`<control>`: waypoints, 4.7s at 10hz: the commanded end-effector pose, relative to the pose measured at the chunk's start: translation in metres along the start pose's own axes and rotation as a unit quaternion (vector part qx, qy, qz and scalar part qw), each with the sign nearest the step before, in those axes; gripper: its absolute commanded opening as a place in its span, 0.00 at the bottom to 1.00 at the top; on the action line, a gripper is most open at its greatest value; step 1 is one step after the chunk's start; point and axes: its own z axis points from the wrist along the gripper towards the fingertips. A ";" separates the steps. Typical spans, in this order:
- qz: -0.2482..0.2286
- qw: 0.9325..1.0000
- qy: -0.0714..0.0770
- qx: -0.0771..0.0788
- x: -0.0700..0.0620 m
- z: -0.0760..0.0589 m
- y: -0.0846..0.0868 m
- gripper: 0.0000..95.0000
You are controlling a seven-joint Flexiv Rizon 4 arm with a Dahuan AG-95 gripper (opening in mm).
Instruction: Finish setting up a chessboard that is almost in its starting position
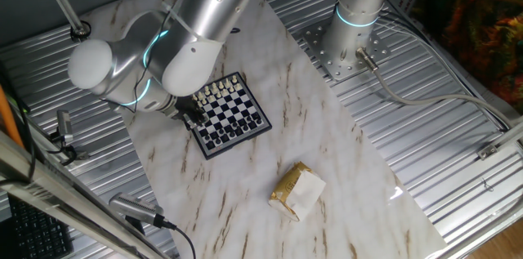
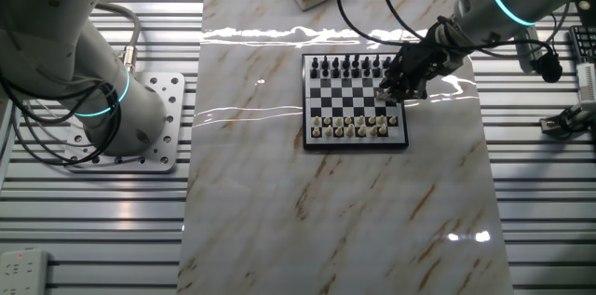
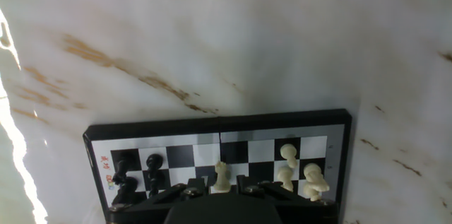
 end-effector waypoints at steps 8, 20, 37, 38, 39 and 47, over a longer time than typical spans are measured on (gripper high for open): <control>0.003 1.000 0.010 0.000 -0.004 -0.005 0.002 0.20; 0.005 1.000 0.011 0.000 -0.007 0.003 0.001 0.20; 0.007 1.000 0.014 -0.001 -0.009 0.008 0.001 0.20; 0.007 1.000 0.014 -0.001 -0.009 0.008 0.001 0.20; 0.006 1.000 0.014 -0.001 -0.009 0.008 0.001 0.20; 0.008 1.000 0.014 -0.001 -0.009 0.009 0.004 0.20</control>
